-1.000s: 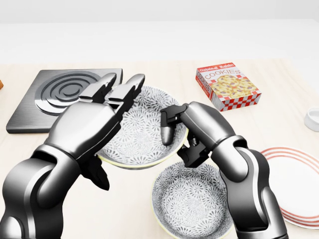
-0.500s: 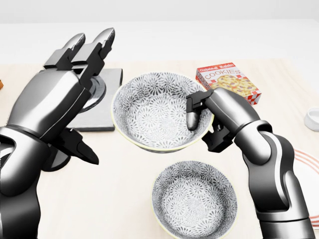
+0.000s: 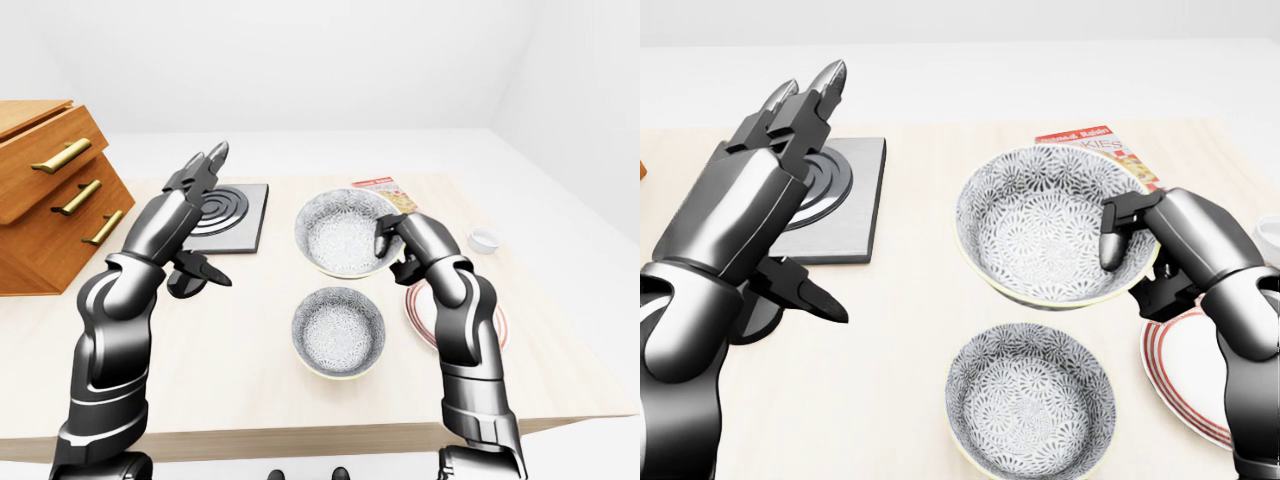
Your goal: Pick the akita bowl from table center and place it on the plate.
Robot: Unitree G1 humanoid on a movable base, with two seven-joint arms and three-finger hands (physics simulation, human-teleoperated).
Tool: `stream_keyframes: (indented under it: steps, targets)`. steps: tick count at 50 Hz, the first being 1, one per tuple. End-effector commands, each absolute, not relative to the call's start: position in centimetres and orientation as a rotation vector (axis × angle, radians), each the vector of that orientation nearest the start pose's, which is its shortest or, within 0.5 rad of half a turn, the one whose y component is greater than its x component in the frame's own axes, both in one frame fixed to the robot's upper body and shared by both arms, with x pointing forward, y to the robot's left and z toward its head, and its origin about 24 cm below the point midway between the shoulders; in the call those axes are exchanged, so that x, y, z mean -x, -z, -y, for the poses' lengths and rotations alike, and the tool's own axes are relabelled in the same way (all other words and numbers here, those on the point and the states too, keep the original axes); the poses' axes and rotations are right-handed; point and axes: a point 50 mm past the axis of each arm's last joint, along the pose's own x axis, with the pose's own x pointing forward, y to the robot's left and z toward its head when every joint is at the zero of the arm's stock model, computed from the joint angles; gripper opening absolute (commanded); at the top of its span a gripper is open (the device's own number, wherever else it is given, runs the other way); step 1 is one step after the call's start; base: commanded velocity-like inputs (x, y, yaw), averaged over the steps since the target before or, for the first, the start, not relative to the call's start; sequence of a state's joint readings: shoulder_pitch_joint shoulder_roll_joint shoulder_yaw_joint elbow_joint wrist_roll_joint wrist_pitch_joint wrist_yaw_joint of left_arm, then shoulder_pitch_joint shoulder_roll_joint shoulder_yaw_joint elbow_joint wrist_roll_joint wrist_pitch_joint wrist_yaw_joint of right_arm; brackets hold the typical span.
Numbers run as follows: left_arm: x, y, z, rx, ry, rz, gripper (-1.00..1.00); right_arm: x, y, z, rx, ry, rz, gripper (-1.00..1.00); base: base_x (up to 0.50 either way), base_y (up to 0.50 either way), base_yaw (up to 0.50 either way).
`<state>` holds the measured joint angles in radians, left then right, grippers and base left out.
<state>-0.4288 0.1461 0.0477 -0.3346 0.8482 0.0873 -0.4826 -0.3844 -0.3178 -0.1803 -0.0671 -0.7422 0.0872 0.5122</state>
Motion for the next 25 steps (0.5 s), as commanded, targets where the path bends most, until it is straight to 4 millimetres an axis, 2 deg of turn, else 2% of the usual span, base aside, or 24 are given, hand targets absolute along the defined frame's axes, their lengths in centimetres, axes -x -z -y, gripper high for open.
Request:
stream_keyframes:
  steps: [1,5,18,25]
  targets:
    - [-29.5,-19.5,-14.2,-0.981,0.127,0.396,1.0,-28.8,-15.5,23.7,0.964,-0.033,0.082,-1.0,0.0,0.0,0.0]
    - [-29.0,-19.4,-13.8,-0.982,0.136,0.402,1.0,-27.8,-14.8,25.1,0.965,0.002,0.041,-1.0,0.0,0.0,0.0]
    - [-28.9,-18.9,-13.6,-0.975,0.146,0.392,1.0,-26.6,-14.0,26.5,0.968,0.057,-0.003,-1.0,0.0,0.0,0.0]
    - [-28.7,-18.8,-13.5,-0.974,0.153,0.388,1.0,-25.4,-12.6,27.7,0.951,0.09,-0.068,-1.0,0.0,0.0,0.0]
